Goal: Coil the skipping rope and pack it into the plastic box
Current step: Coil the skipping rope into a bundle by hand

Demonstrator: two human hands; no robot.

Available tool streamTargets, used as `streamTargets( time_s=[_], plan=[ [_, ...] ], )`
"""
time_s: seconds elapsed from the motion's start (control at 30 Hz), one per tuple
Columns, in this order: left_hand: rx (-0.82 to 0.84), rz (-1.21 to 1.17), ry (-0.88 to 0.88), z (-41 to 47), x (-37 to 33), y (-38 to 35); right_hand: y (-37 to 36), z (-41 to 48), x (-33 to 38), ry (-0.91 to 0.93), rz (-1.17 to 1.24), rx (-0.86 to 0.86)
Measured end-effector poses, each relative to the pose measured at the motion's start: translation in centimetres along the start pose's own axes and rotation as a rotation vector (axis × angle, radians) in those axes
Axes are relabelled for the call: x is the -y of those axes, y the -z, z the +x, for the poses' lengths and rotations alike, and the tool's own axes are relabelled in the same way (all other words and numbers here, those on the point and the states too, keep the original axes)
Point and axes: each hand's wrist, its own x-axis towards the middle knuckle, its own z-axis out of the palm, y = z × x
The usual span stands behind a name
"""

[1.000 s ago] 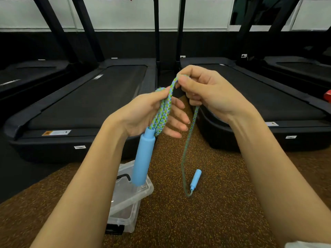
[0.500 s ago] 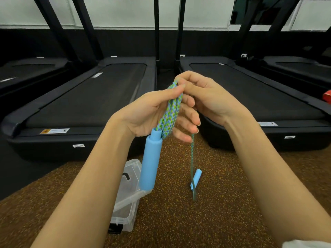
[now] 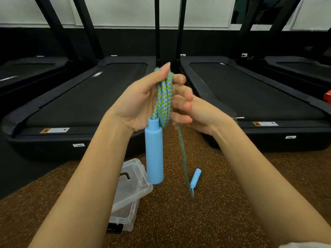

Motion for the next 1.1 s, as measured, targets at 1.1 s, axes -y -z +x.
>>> streamTargets(
  time_s=[1.1],
  plan=[
    [-0.82, 0.581, -0.228, -0.1, -0.3, 0.7, 1.0, -2.4, 3.7, 0.017, -0.399, 0.123]
  ],
)
